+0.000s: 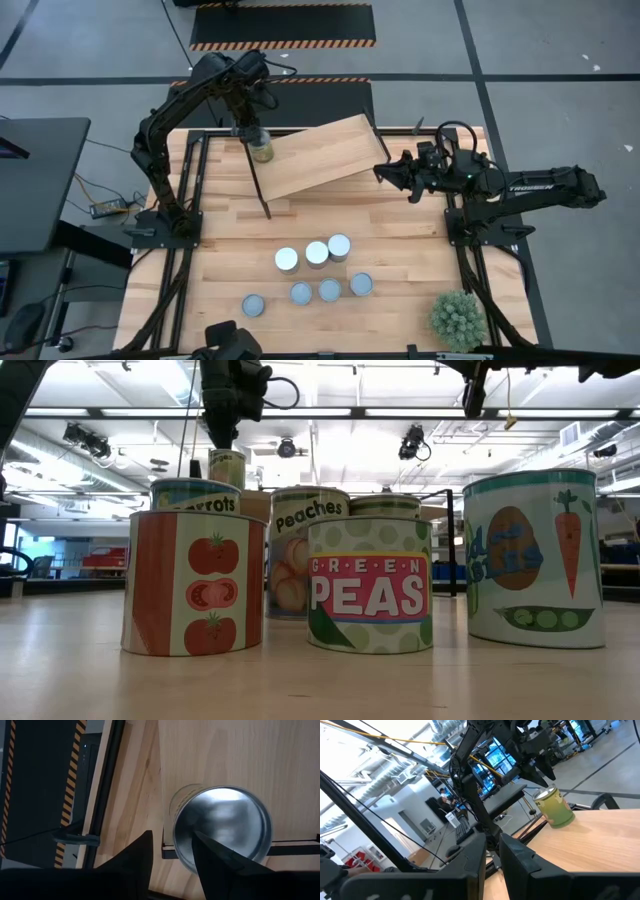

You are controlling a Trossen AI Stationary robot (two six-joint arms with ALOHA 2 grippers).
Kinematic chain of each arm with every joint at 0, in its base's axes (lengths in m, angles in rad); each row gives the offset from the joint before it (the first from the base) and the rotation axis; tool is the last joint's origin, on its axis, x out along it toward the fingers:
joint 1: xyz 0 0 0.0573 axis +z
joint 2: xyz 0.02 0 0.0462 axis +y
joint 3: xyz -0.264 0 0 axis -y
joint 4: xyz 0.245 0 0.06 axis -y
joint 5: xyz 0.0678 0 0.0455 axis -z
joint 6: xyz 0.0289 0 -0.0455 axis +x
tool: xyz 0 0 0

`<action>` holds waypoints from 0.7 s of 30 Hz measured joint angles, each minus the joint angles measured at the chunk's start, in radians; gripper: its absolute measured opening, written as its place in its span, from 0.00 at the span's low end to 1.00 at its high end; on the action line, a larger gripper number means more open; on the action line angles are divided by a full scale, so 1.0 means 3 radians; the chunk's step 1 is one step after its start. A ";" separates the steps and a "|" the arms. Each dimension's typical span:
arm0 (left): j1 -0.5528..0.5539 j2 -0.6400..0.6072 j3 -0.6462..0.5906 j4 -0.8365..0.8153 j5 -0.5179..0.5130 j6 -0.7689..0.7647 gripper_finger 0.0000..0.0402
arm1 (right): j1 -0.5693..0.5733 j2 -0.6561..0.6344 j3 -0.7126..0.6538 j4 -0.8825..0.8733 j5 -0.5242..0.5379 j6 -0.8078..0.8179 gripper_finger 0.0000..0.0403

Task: Pick and place cans onto a shelf
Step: Put the canned oranges on the shelf

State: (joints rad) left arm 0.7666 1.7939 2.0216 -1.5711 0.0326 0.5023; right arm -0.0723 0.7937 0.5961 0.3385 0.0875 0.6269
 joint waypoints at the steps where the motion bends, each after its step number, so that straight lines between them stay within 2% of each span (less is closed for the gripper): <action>1: 0.0000 0.0000 0.0000 0.0000 0.0000 -0.0003 0.35 | 0.0000 0.0000 0.0000 0.0012 0.0001 -0.0004 0.15; 17: -0.0003 0.0001 0.0000 0.0000 0.0022 -0.0090 0.35 | 0.0000 0.0000 0.0000 0.0038 0.0001 0.0003 0.15; 21: -0.0004 0.0001 0.0000 0.0000 0.0012 -0.0084 0.28 | 0.0000 0.0000 0.0000 0.0038 0.0001 0.0003 0.15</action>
State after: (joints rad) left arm 0.7654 1.7943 2.0216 -1.5711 0.0363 0.4770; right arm -0.0723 0.7937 0.5961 0.3500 0.0879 0.6277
